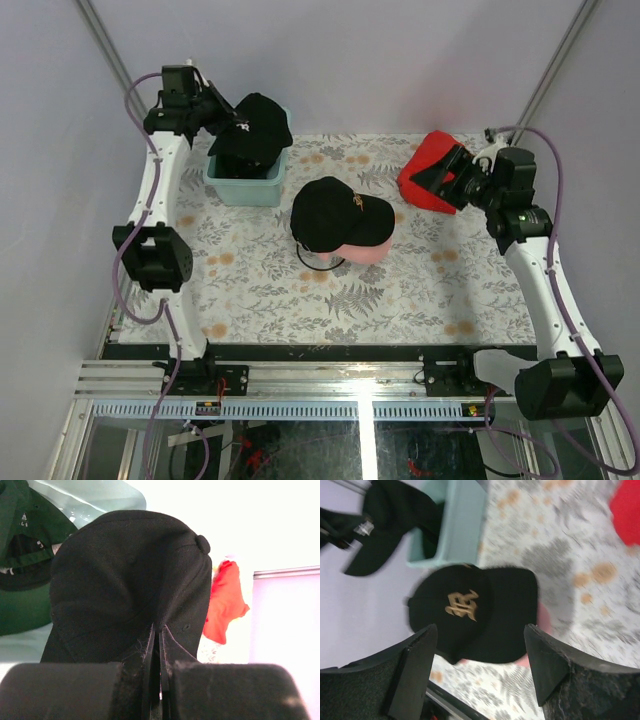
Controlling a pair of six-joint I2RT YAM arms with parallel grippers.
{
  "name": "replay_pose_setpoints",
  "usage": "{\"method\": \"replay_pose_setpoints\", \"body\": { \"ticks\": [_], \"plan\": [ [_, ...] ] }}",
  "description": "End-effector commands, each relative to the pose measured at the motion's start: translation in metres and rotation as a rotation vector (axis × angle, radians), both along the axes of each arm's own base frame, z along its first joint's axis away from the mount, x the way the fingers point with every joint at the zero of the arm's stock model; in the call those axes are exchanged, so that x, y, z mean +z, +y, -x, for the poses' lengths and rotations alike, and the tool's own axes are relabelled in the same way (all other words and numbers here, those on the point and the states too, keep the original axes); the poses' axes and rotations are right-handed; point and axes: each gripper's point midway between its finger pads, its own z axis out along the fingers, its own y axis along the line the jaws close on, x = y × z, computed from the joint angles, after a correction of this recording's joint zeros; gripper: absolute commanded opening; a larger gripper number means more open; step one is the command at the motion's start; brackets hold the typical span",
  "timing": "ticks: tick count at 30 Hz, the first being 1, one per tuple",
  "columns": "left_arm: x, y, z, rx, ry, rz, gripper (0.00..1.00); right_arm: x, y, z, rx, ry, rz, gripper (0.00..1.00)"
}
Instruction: Stack the hats
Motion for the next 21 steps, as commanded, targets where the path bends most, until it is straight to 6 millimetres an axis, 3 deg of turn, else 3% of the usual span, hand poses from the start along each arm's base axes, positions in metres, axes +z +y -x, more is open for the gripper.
{"method": "replay_pose_setpoints", "body": {
  "ticks": [1, 4, 6, 9, 11, 15, 21],
  "plan": [
    [0.087, -0.008, 0.032, 0.059, -0.167, 0.072, 0.00, 0.113, 0.026, -0.001, 0.032, -0.248, -0.211, 0.77],
    [0.108, -0.013, 0.047, 0.096, -0.191, 0.111, 0.00, 0.148, 0.068, 0.008, 0.078, -0.280, -0.289, 0.78],
    [0.118, -0.021, 0.055, 0.100, -0.200, 0.121, 0.00, 0.159, 0.103, 0.014, 0.122, -0.255, -0.327, 0.78],
    [0.121, -0.039, 0.064, 0.081, -0.189, 0.128, 0.00, 0.163, 0.155, 0.025, 0.167, -0.203, -0.369, 0.79],
    [0.123, -0.050, 0.071, 0.070, -0.188, 0.130, 0.00, 0.167, 0.179, 0.029, 0.185, -0.191, -0.402, 0.79],
    [0.121, -0.070, 0.081, 0.036, -0.175, 0.141, 0.00, 0.167, 0.210, 0.030, 0.218, -0.163, -0.467, 0.80],
    [0.125, -0.087, 0.096, 0.009, -0.177, 0.162, 0.00, 0.159, 0.225, 0.019, 0.204, -0.152, -0.522, 0.81]
  ]
}}
